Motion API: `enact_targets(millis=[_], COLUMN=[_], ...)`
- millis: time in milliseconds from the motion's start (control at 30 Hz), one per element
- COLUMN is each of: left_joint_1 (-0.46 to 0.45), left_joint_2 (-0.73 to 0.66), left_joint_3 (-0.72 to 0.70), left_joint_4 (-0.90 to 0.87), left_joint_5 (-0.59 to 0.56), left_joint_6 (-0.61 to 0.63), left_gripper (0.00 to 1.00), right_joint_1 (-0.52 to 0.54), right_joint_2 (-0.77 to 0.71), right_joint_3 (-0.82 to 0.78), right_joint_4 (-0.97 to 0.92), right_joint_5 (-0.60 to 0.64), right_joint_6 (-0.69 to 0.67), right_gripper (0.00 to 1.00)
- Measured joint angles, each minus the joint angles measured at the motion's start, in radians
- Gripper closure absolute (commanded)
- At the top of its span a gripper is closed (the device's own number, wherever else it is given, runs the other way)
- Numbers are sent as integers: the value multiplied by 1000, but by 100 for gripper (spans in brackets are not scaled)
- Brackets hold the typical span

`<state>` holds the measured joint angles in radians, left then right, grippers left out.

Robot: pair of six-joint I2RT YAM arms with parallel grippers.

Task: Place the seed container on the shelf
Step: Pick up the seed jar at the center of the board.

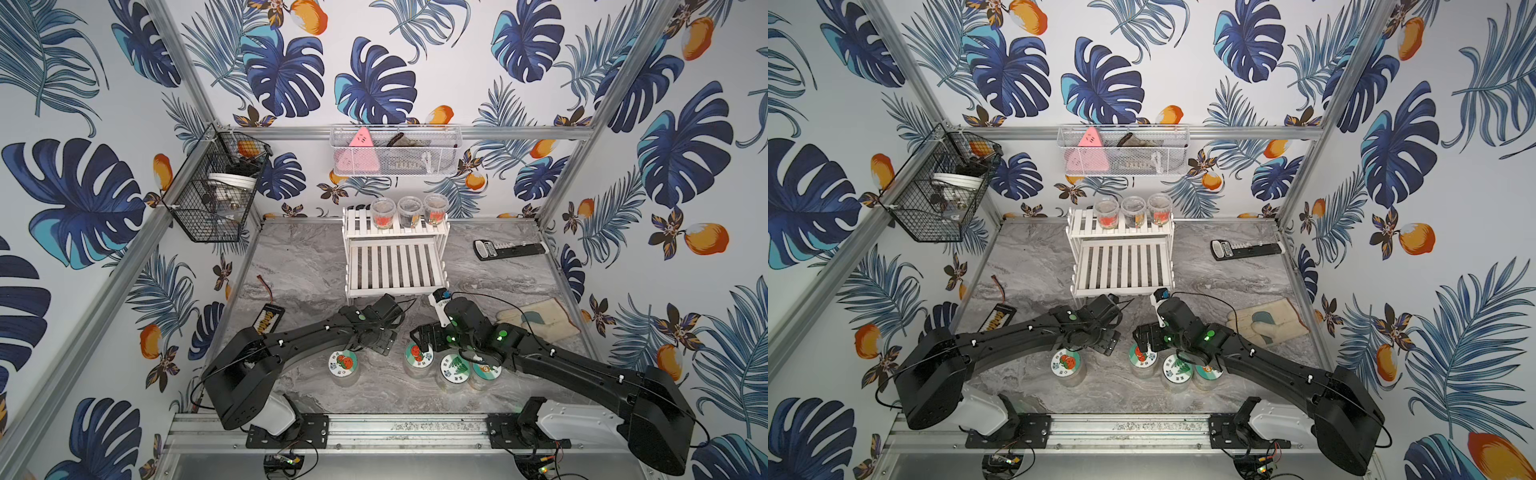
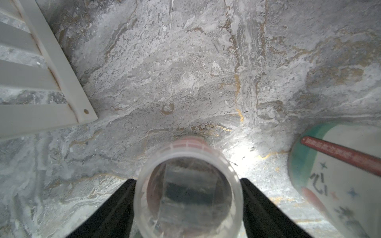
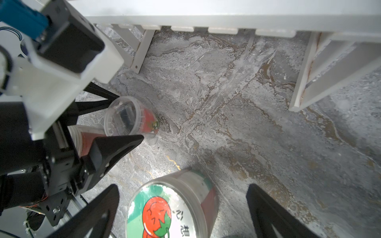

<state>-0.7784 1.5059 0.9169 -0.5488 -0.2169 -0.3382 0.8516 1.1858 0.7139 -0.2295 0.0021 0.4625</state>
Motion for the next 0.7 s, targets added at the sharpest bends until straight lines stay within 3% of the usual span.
enact_targets(millis=[167, 333, 700], left_joint_1=[0, 0, 0], left_joint_2=[-7, -18, -24], left_joint_3=[-3, -7, -16], left_joint_4=[-3, -14, -22], left_joint_5=[0, 0, 0], left_joint_6=[0, 0, 1], left_gripper=[19, 11, 14], right_joint_1=[0, 0, 0], right_joint_2=[0, 2, 3], right_joint_3=[2, 7, 10], right_joint_4=[0, 0, -2], right_joint_5=[0, 0, -4], right_joint_6=[0, 0, 0], right_gripper=[0, 0, 0])
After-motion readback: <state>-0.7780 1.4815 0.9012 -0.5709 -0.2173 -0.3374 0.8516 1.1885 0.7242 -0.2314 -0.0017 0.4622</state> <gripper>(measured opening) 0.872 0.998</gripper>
